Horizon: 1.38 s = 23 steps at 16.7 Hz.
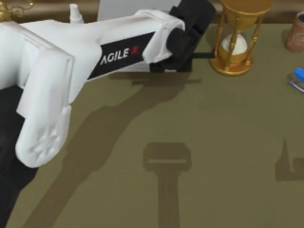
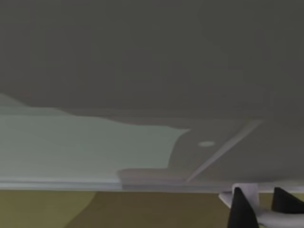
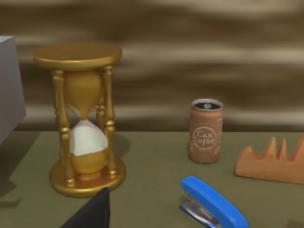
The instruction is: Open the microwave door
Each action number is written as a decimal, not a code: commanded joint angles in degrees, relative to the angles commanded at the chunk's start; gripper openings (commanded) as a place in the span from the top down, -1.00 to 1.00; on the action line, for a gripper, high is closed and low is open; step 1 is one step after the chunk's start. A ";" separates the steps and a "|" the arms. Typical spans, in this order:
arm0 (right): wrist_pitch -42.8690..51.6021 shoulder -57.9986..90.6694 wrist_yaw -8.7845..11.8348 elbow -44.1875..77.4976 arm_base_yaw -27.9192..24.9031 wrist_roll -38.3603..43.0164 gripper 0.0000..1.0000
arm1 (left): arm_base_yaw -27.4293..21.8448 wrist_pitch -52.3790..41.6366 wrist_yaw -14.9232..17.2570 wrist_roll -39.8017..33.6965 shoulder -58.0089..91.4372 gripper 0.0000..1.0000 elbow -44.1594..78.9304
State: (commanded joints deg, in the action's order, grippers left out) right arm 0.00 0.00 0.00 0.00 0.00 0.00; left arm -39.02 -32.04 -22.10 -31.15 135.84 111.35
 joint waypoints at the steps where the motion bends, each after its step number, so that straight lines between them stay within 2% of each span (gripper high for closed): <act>1: 0.00 0.00 0.00 0.00 0.00 0.00 -1.00 | 0.06 0.70 -0.32 -0.23 -0.81 1.00 -1.36; 5: 0.00 0.00 0.00 0.00 0.00 0.00 -1.00 | 0.19 3.25 -1.27 -1.47 -3.43 1.00 -5.62; 23: 0.00 0.00 0.00 0.00 0.00 0.00 -1.00 | 0.19 3.25 -1.27 -1.47 -3.43 1.00 -5.62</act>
State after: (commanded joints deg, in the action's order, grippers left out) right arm 0.00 0.00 0.00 0.00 0.00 0.00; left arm -38.84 -28.79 -23.37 -32.62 132.41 105.73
